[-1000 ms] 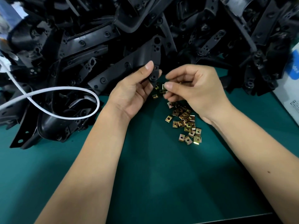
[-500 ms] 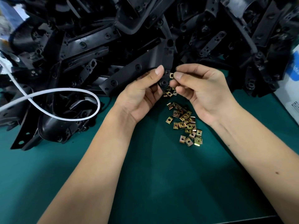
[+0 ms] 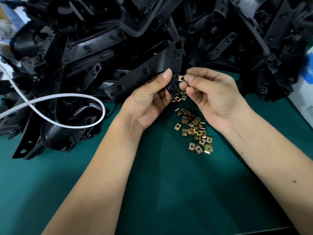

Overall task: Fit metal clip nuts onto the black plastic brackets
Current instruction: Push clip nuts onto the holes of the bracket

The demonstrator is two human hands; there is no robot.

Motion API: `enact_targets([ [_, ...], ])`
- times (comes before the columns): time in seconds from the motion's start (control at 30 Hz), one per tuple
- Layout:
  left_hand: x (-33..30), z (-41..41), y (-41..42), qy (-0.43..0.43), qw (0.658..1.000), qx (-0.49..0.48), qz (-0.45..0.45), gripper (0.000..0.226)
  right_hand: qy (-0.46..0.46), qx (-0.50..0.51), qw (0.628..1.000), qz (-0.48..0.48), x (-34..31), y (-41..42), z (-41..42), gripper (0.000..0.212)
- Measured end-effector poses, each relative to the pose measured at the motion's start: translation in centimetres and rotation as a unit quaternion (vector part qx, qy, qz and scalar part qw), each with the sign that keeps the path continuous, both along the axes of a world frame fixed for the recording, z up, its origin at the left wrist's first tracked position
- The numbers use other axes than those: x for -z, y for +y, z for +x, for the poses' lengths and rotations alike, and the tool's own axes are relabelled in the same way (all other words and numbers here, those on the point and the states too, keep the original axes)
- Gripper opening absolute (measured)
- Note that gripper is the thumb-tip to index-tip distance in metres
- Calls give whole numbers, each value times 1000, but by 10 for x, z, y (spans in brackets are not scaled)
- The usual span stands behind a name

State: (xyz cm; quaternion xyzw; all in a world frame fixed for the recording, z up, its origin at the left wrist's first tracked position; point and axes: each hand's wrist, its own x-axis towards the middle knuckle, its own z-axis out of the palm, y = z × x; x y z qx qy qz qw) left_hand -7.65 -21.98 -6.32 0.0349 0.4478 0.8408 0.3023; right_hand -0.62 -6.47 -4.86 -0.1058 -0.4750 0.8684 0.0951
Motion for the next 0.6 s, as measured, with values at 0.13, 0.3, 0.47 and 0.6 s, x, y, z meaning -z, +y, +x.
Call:
enact_targets([
  [0.13, -2, 2, 0, 1, 1000, 4, 0, 5, -9, -2, 999, -36, 0, -1, 0, 9],
  [0.3, -2, 3, 1, -10, 1000, -5, 8, 6, -12, -3, 998, -57, 1, -3, -1, 9],
  [0.47, -3, 3, 2, -12, 1000, -7, -3, 6, -7, 4, 998, -57, 2, -3, -1, 10],
  [0.6, -3, 3, 3, -13, 1000, -11, -1, 5, -4, 8, 999, -49, 2, -4, -1, 10],
])
